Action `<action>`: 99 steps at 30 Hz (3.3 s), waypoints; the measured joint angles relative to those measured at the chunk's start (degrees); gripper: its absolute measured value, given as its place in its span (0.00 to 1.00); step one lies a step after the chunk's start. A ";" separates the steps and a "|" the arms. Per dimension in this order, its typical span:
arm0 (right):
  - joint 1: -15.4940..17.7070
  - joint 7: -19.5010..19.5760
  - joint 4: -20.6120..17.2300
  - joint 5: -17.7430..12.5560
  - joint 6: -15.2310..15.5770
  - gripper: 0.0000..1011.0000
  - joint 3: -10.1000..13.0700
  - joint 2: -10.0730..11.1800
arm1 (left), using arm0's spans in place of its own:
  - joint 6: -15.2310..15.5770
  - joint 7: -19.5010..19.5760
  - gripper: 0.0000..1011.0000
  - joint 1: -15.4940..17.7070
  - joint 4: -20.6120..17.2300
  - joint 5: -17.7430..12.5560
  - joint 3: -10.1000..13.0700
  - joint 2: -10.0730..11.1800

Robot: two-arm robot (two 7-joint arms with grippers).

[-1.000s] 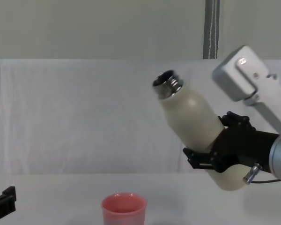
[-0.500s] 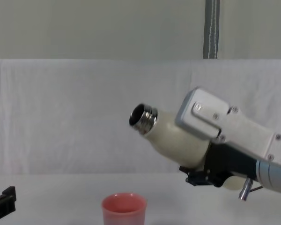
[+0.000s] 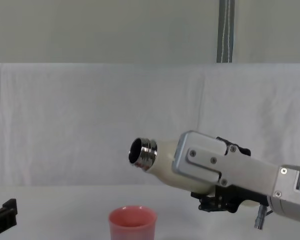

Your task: Grasp the thermos with one hand and pour water into the cup lid.

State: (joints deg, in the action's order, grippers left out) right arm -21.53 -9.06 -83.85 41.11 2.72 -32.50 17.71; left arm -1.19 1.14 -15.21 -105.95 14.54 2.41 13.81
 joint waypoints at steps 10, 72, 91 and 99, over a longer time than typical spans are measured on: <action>-0.39 0.66 0.49 4.39 -0.07 0.95 -1.50 0.71 | 0.00 0.00 0.99 0.00 0.00 0.00 0.00 0.00; -1.79 3.14 2.67 12.09 -0.96 0.95 -4.08 2.66 | 0.00 0.00 0.99 0.00 0.00 0.00 0.00 0.00; -2.68 3.20 2.63 13.97 -0.38 0.95 -4.77 3.29 | 0.00 0.00 0.99 0.00 0.00 0.00 0.00 0.00; -2.99 3.38 2.54 14.55 -0.30 0.95 -4.99 3.45 | 0.00 0.00 0.99 0.00 0.00 0.00 0.00 0.00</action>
State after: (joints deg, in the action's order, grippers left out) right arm -24.52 -5.68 -81.31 55.66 2.41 -37.49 21.17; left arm -1.19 1.14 -15.21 -105.95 14.54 2.41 13.81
